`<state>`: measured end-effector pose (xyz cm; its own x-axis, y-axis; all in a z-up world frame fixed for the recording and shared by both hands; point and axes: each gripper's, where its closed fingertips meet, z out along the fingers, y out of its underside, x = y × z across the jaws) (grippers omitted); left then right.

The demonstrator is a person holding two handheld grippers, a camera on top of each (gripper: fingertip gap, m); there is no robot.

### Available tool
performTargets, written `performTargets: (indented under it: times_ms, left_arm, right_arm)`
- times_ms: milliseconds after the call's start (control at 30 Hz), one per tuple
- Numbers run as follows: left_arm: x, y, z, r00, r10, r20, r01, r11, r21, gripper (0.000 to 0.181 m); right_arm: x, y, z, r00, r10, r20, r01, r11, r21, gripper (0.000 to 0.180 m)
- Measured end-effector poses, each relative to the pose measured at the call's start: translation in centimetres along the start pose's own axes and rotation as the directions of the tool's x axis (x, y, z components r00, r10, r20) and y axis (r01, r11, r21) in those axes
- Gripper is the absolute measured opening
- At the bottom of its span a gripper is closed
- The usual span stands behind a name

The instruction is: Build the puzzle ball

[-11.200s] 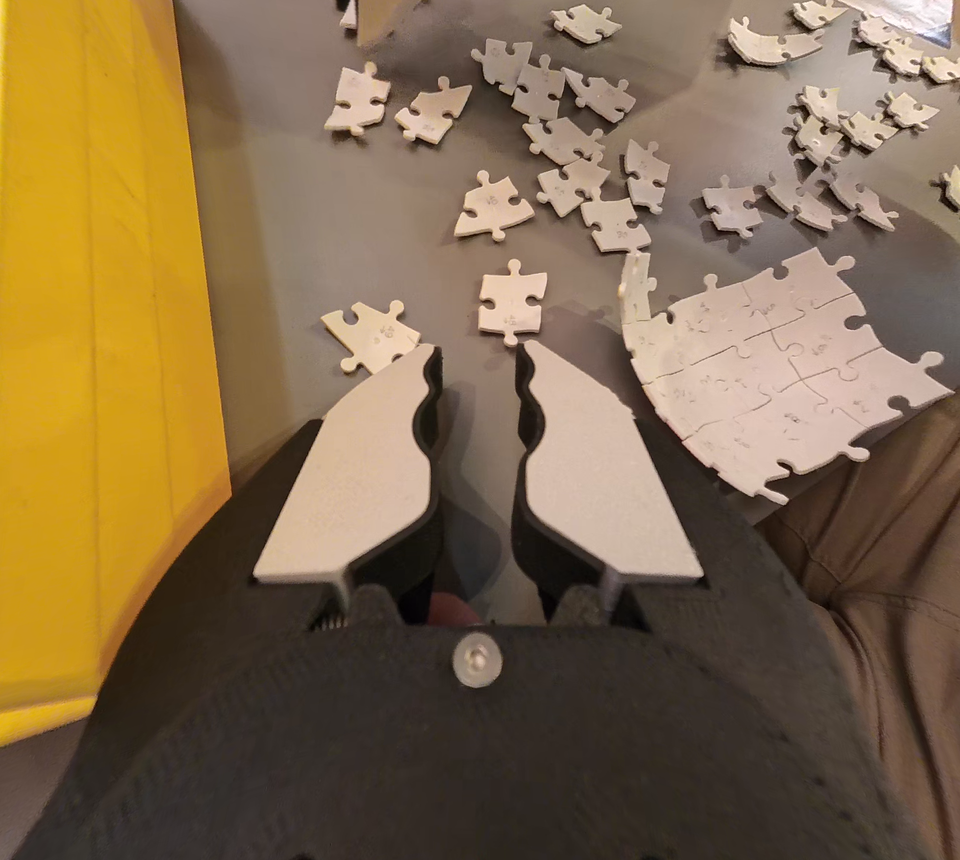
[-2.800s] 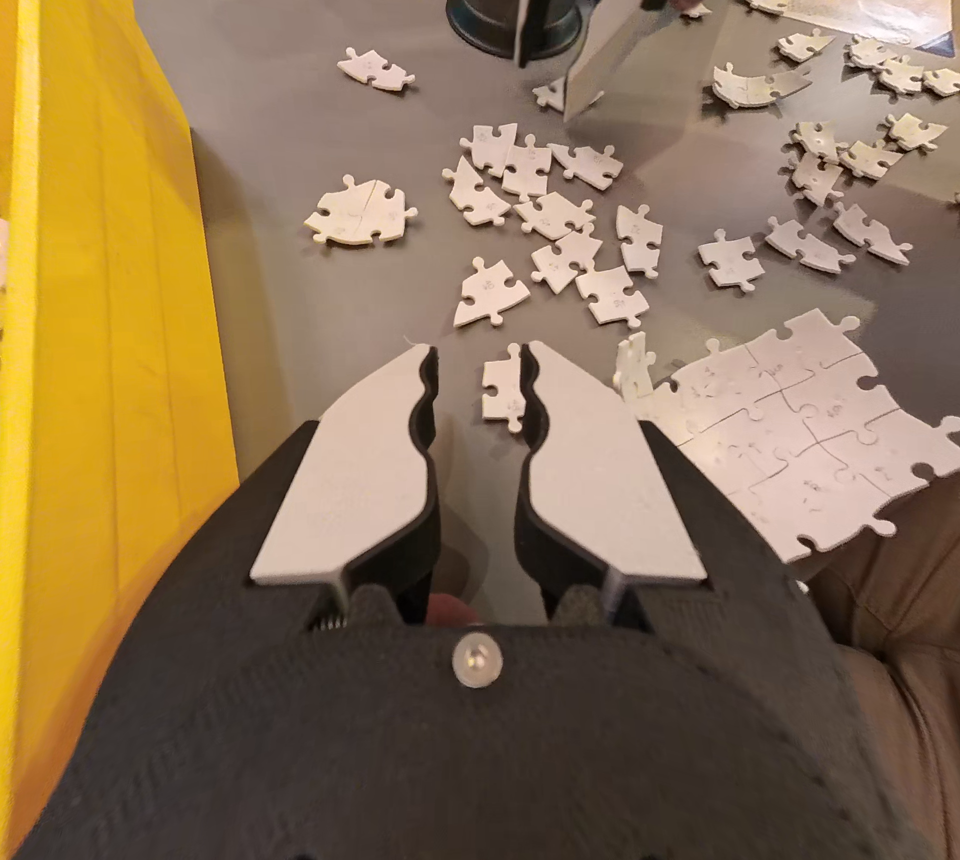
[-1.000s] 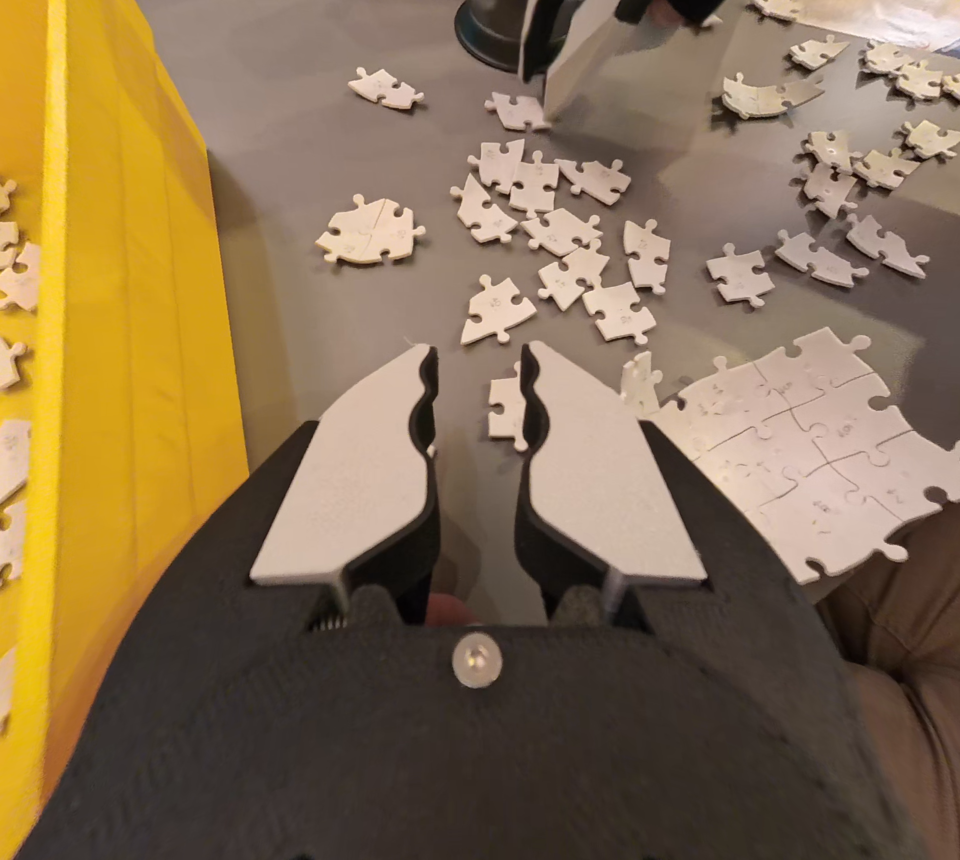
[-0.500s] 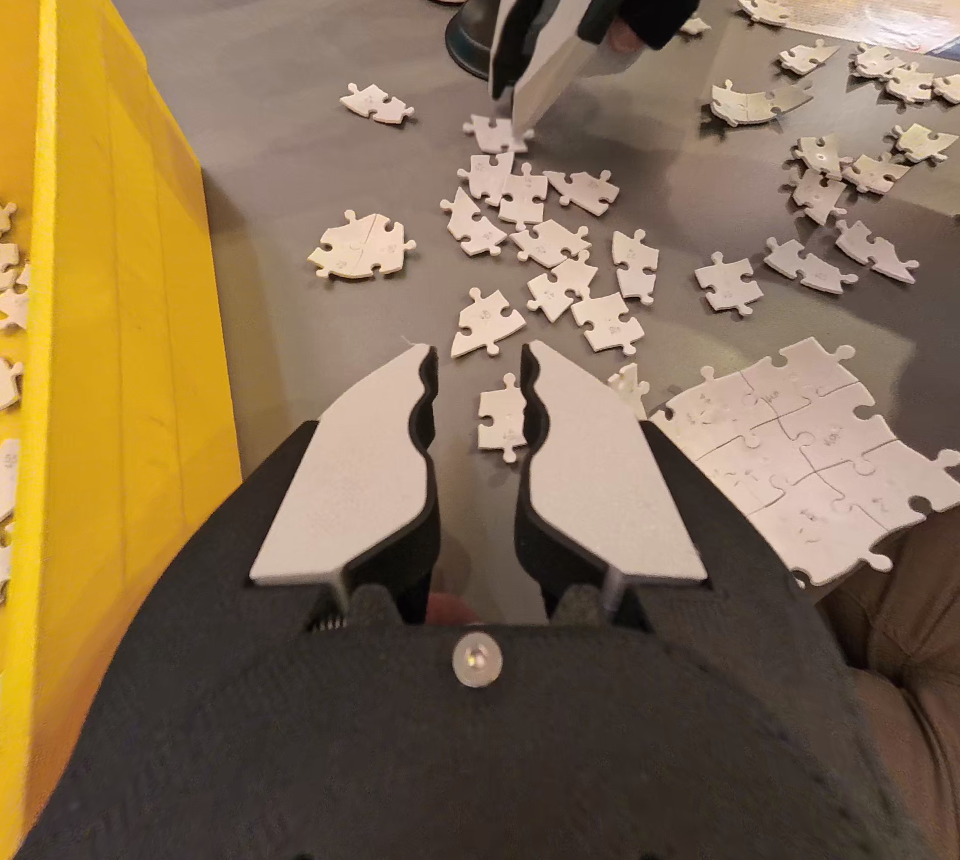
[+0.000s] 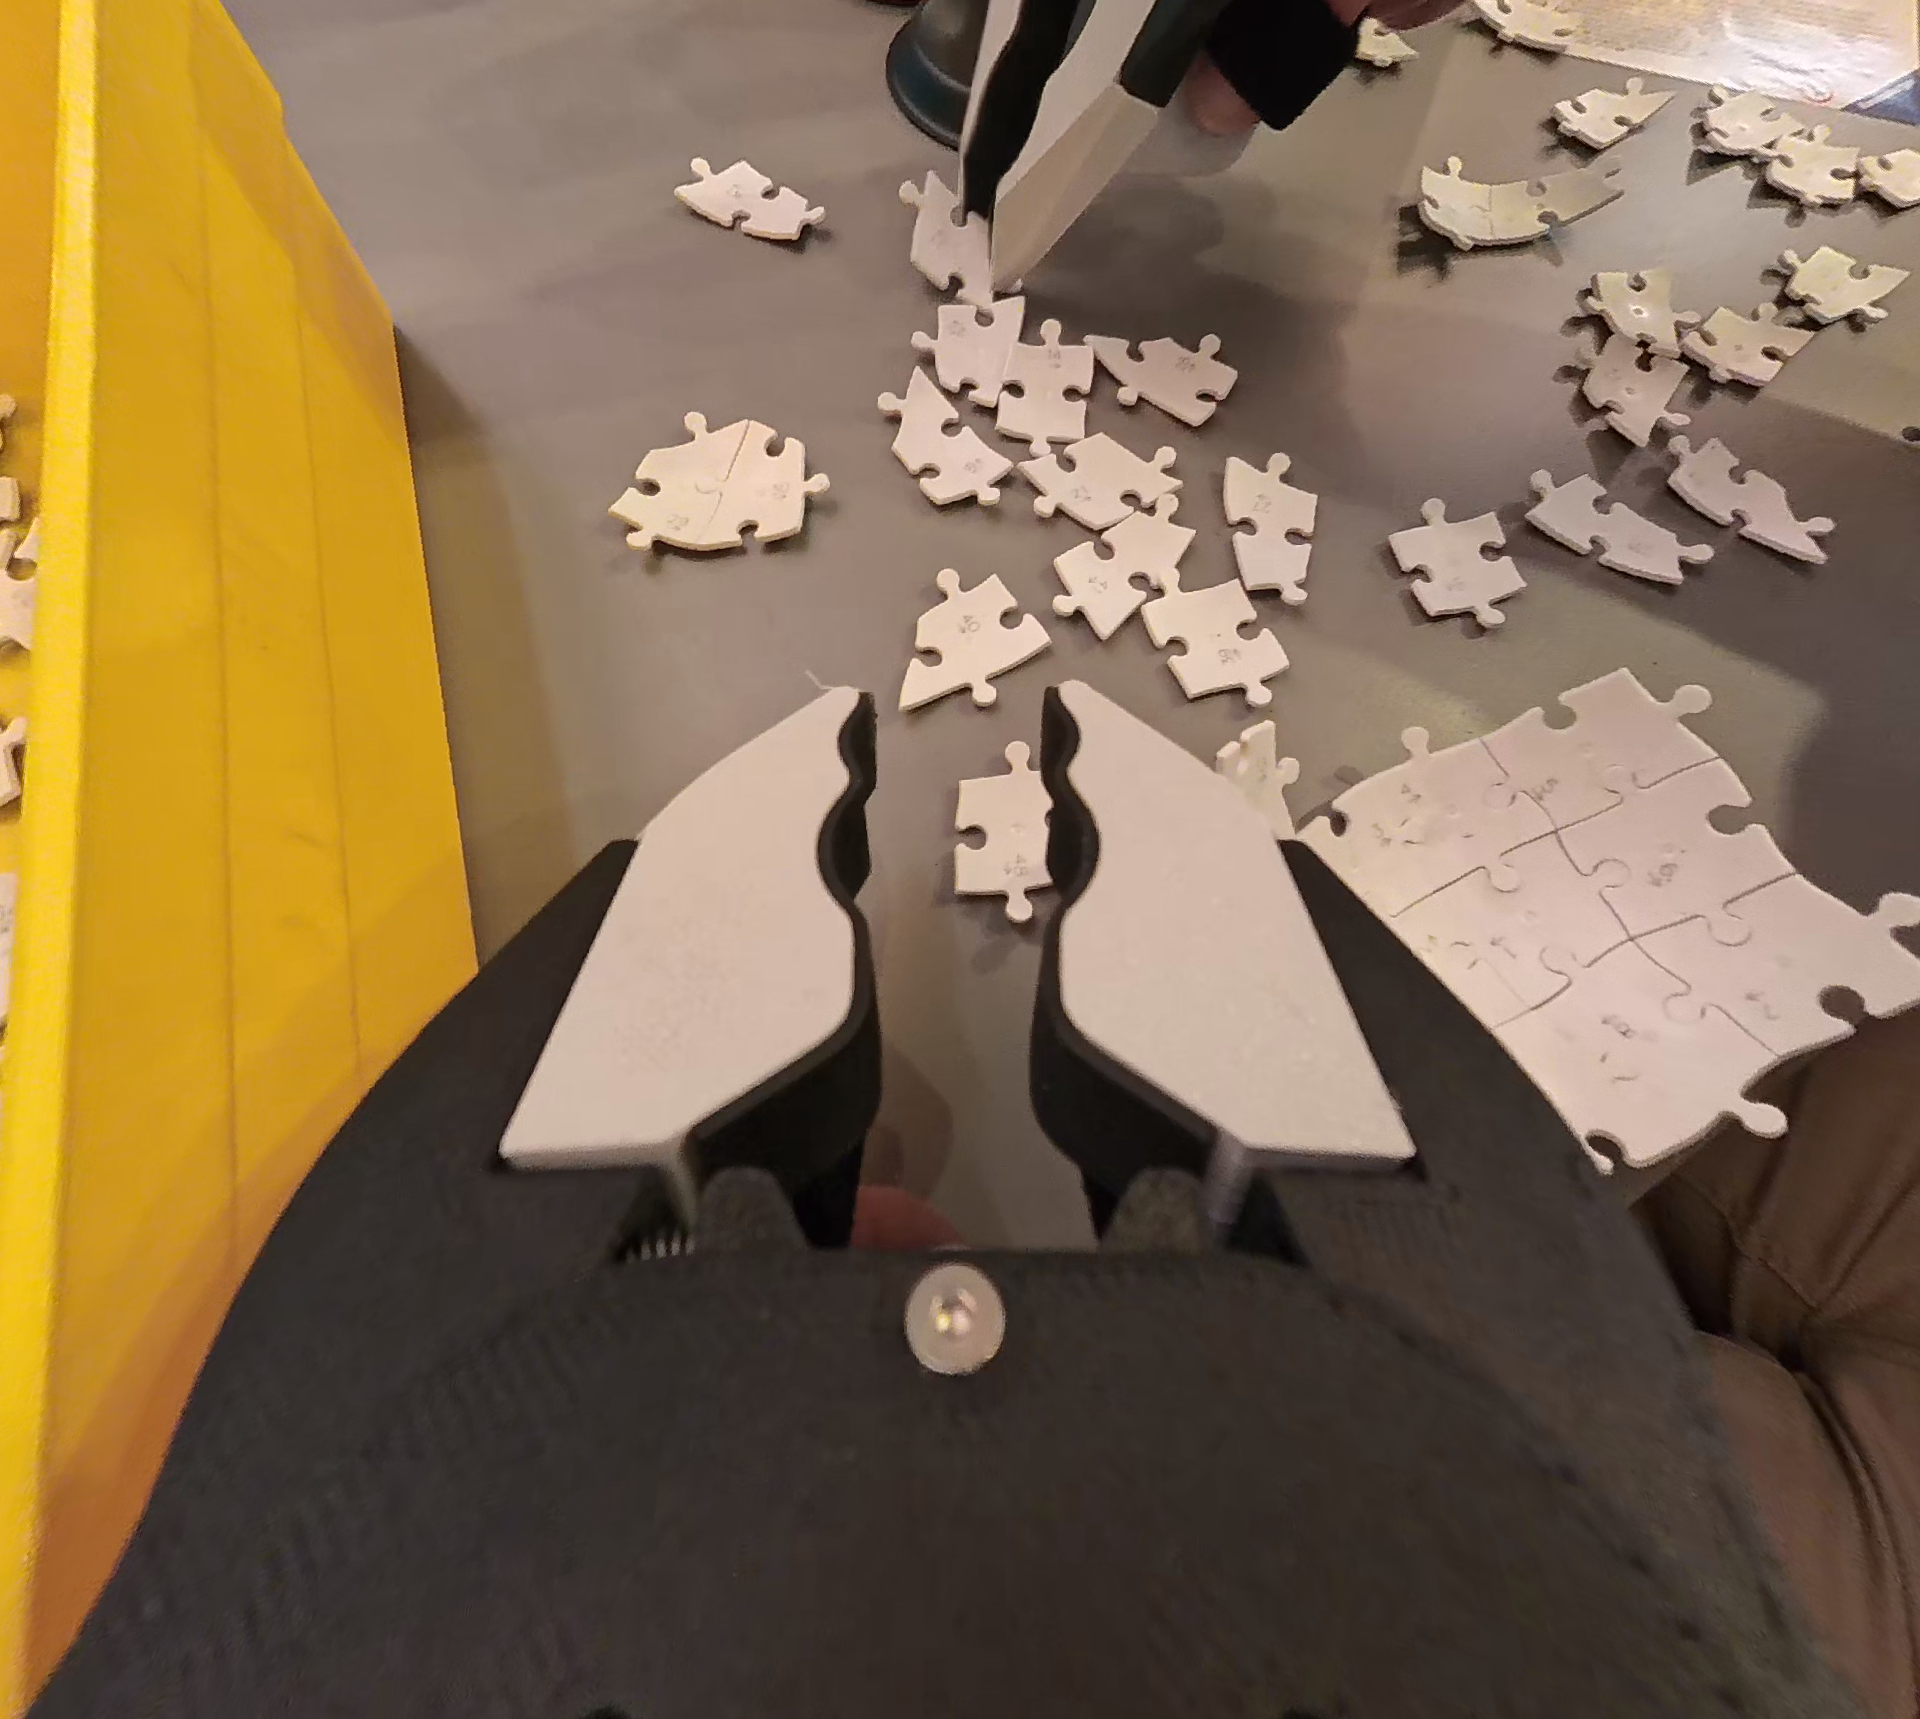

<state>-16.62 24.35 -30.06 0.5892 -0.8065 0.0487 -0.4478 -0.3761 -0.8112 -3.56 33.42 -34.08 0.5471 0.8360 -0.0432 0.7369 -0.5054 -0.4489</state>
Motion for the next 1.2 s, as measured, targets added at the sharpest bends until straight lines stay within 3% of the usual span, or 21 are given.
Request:
performTargets:
  times_ms: [133, 433, 733, 1000, 1200]
  left_arm:
    - [-0.1, 0.1, 0.0, 1.0, -0.001, 0.002, 0.001, 1.0, -0.002, 0.03]
    - [-0.3, 0.4, 0.2, 1.0, -0.001, 0.007, 0.001, 1.0, -0.011, 0.03]
    - [-0.4, 0.8, 0.5, 1.0, -0.007, 0.002, 0.007, 1.0, -0.022, 0.03]
    - [-0.7, 0.8, 0.3, 1.0, -0.014, 0.005, 0.014, 1.0, -0.017, 0.03]
    - [-0.4, 0.9, 0.4, 1.0, -0.003, 0.002, 0.004, 1.0, -0.024, 0.03]
  right_arm:
    - [0.1, -1.9, -1.0, 0.995, -0.099, -0.004, 0.099, 0.994, 0.04, 0.001]
    - [-1.7, -4.6, -0.4, 0.911, -0.408, 0.063, 0.412, 0.908, -0.077, 0.0]
    - [-5.8, -5.4, 0.6, 0.663, -0.691, 0.288, 0.745, 0.646, -0.166, 0.0]
    - [-6.6, -3.6, 0.1, 0.578, -0.676, 0.457, 0.814, 0.517, -0.265, 0.001]
    - [-5.9, -4.3, 1.2, 0.469, -0.765, 0.441, 0.878, 0.349, -0.328, 0.003]
